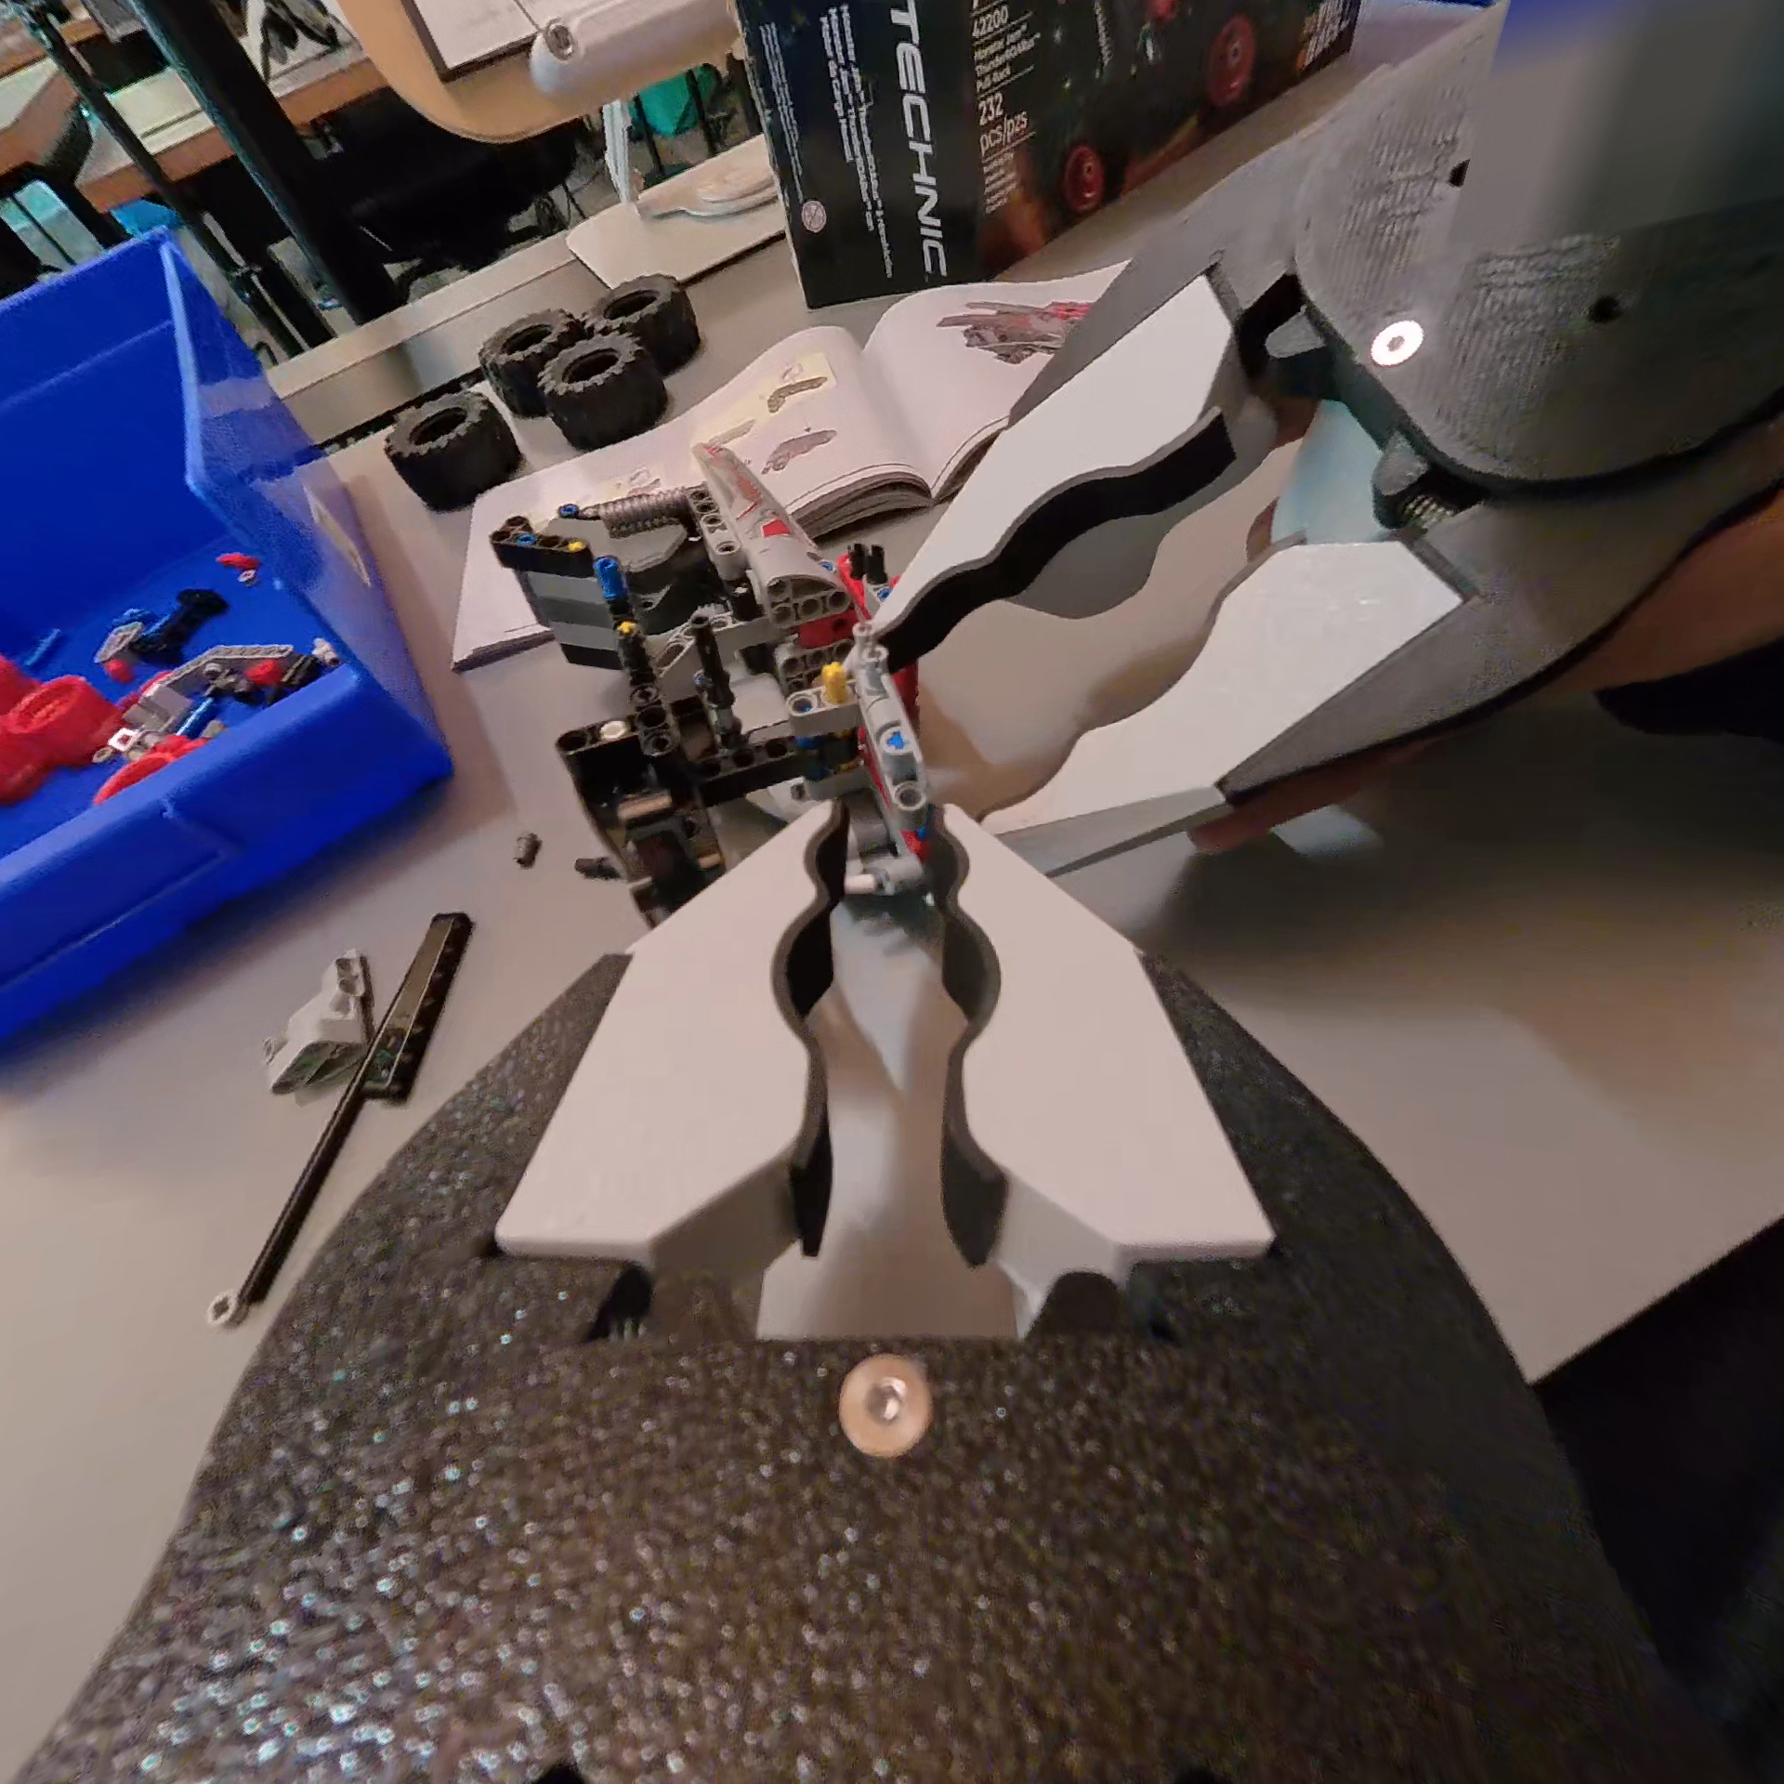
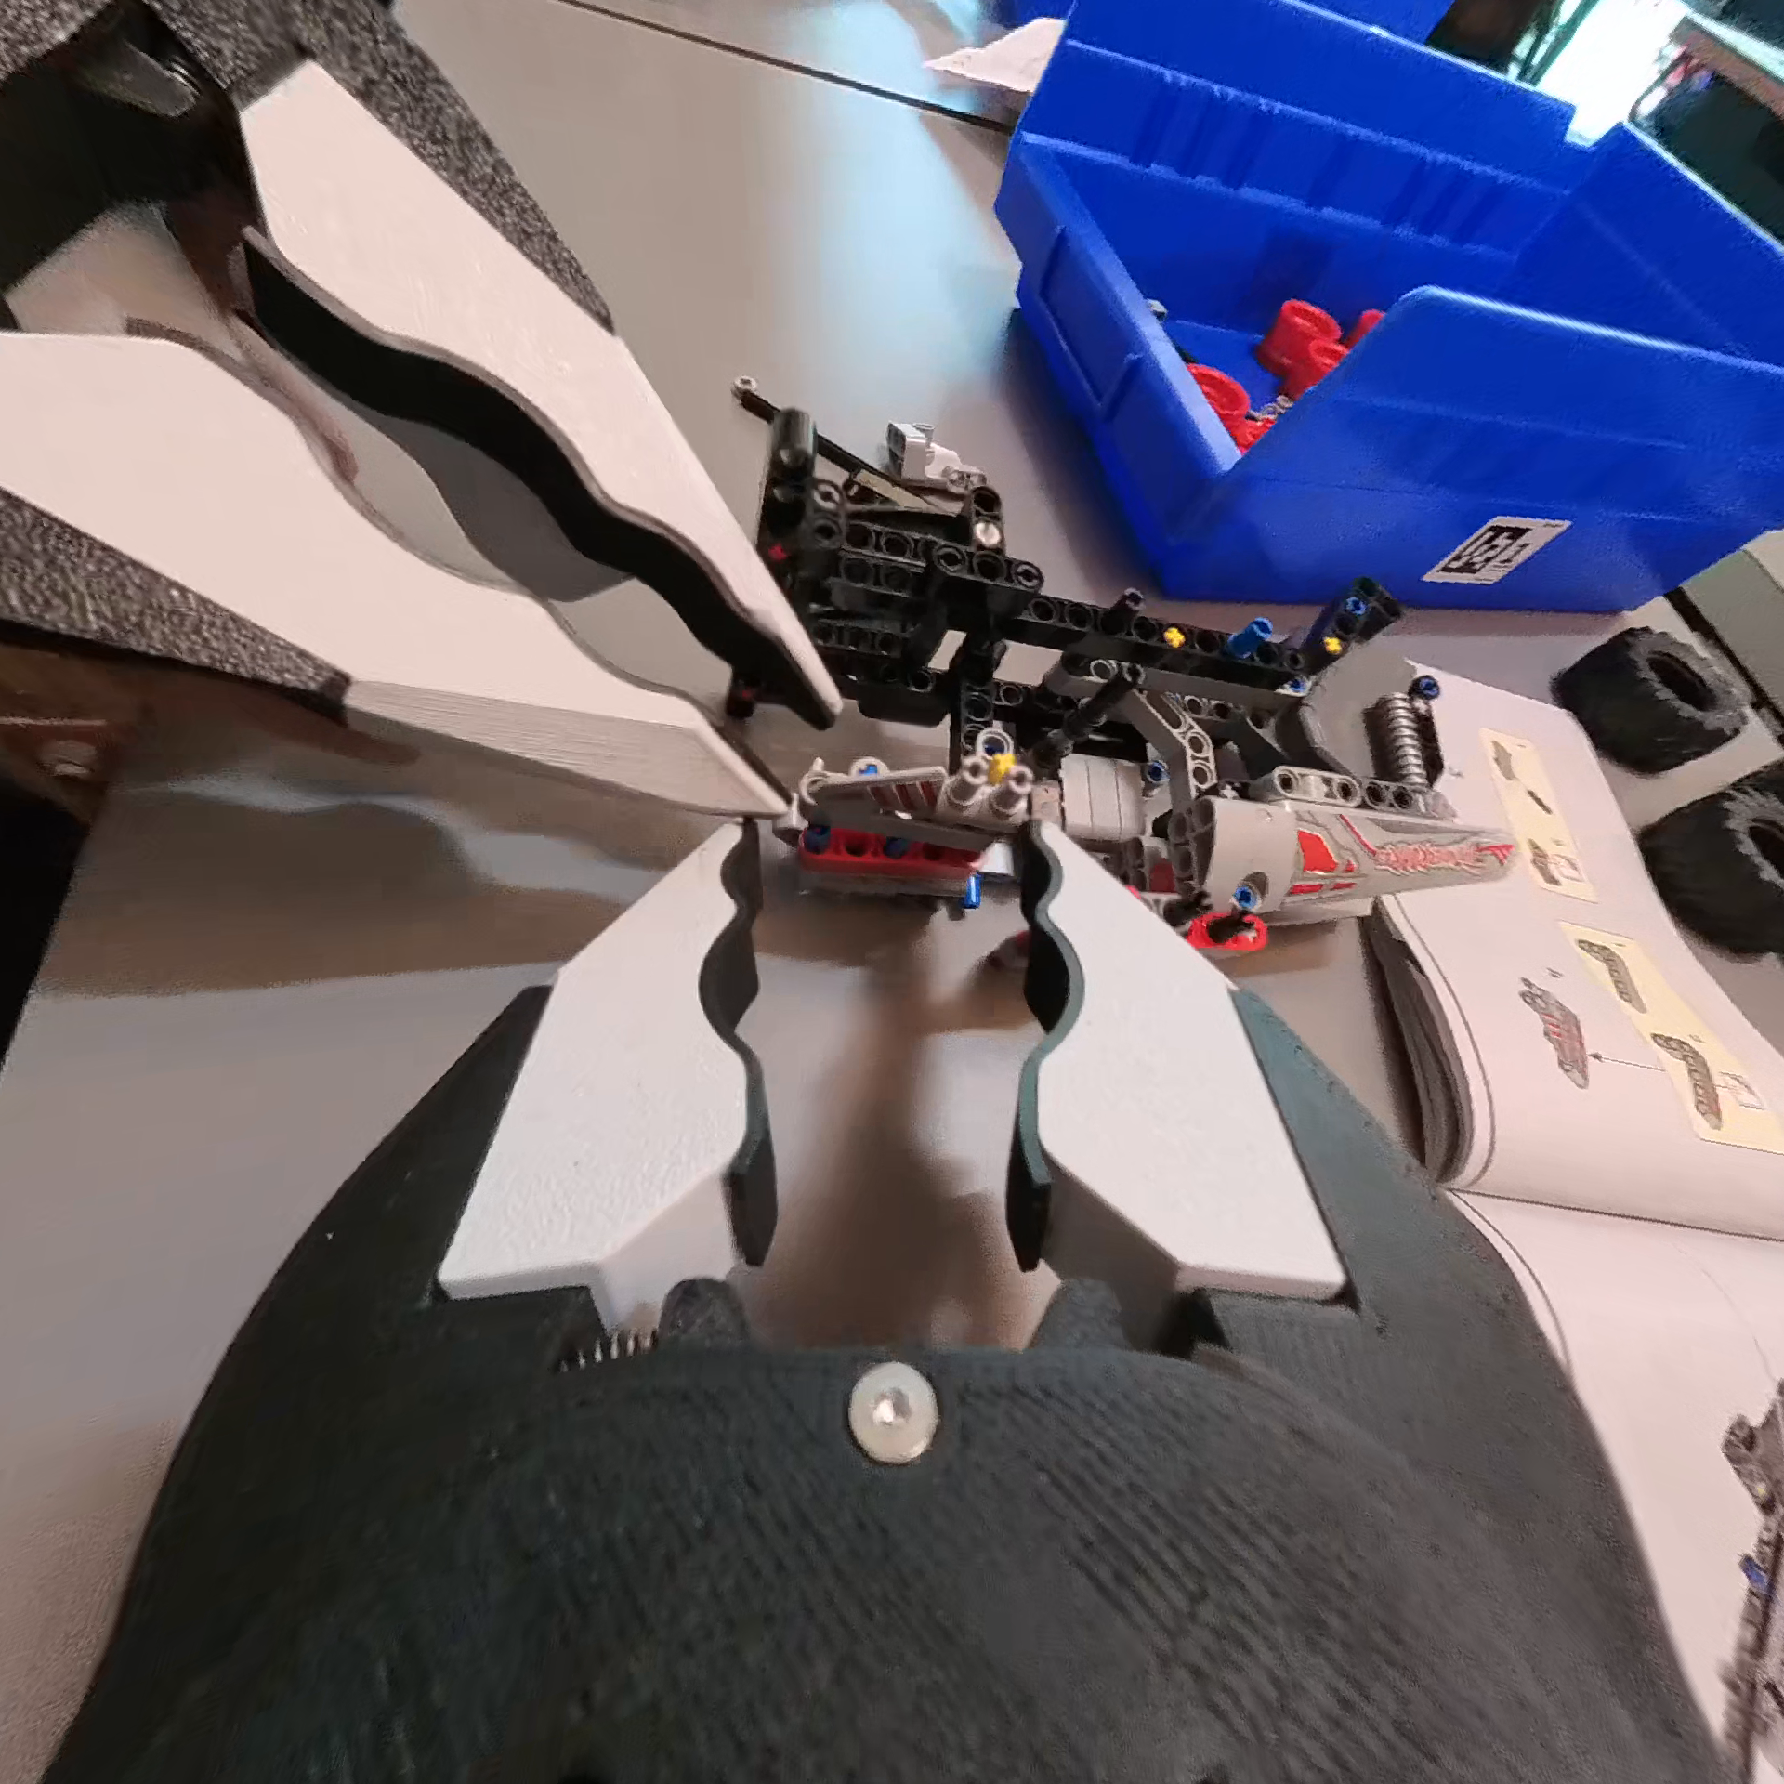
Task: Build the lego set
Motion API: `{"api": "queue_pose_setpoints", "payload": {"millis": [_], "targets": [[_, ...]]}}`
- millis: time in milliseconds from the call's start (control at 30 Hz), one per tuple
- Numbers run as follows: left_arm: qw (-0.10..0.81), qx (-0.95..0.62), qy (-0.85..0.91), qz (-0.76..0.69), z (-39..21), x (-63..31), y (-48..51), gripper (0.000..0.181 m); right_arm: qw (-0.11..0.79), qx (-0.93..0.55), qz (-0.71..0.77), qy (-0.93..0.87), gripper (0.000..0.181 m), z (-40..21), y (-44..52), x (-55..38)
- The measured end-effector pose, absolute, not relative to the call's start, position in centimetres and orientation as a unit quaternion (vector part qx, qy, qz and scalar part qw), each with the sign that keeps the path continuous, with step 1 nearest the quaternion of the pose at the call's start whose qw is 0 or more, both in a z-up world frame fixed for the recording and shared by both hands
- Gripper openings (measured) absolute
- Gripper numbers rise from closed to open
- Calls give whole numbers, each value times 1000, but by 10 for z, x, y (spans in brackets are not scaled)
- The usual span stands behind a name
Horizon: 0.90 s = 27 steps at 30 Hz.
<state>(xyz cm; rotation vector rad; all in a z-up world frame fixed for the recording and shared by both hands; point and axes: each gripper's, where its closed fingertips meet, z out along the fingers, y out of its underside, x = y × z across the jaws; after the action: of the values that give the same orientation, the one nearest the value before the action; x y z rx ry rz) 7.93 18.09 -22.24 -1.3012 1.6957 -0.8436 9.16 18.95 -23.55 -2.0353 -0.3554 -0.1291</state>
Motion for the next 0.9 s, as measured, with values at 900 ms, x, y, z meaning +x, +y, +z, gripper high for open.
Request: {"api": "queue_pose_setpoints", "payload": {"millis": [900], "targets": [[432, -536, 668, -283, -233, 92, 194, 6, 437, -889, -43, -128, 49, -262, 204, 100]]}}
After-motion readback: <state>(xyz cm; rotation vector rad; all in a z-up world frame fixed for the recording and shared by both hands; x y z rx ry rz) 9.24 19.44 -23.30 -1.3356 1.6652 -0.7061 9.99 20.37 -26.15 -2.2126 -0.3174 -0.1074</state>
